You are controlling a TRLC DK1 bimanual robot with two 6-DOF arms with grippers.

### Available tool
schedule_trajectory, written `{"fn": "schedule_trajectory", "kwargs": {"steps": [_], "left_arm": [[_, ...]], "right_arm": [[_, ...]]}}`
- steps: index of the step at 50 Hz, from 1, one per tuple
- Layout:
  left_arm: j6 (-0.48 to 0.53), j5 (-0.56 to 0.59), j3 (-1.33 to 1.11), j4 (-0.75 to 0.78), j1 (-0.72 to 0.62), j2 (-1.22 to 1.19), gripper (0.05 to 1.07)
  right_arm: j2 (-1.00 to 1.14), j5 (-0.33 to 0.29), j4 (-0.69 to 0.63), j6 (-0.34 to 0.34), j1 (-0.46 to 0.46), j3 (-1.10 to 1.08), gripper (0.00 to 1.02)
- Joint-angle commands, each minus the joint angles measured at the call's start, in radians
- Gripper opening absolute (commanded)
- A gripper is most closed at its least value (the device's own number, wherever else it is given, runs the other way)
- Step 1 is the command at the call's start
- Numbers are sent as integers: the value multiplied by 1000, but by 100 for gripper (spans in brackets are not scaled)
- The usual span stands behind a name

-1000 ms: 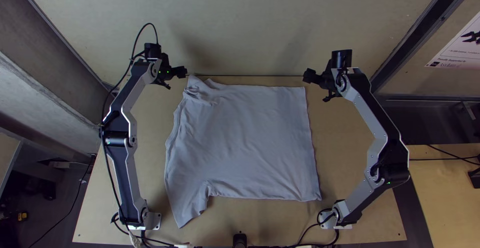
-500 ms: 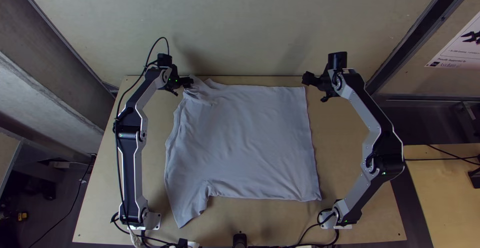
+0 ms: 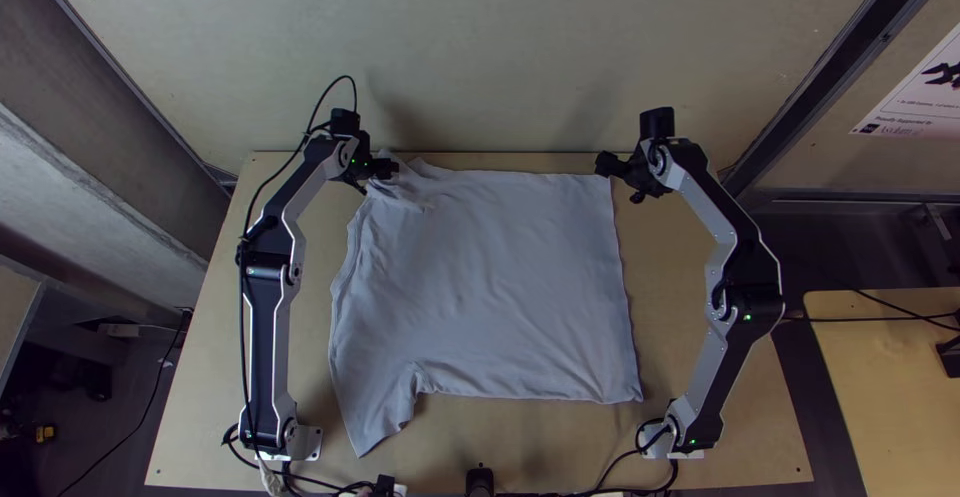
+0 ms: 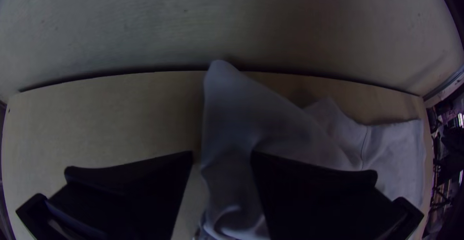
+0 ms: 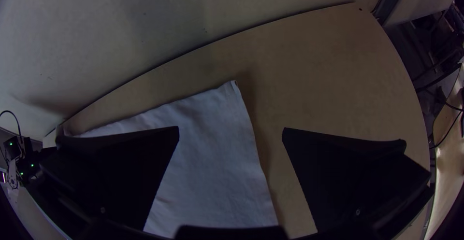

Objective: Fold the t-shirt

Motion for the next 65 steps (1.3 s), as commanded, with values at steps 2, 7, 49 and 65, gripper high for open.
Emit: {"fn": "schedule_trajectory", "kwargs": {"steps": [2, 7, 49, 65], "left_arm": [[32, -6, 1, -24, -20, 62, 13], [38, -12, -3, -25, -19, 59, 8], [80, -13, -5, 25, -43, -110, 8], [80, -12, -19, 18, -40, -131, 8]], "right_arm": [[65, -7, -37, 23, 7, 76, 97], [118, -8, -88, 25, 5, 139, 97], [468, 39, -200, 36, 12, 509, 50], [484, 47, -155, 8, 4, 514, 10]]}}
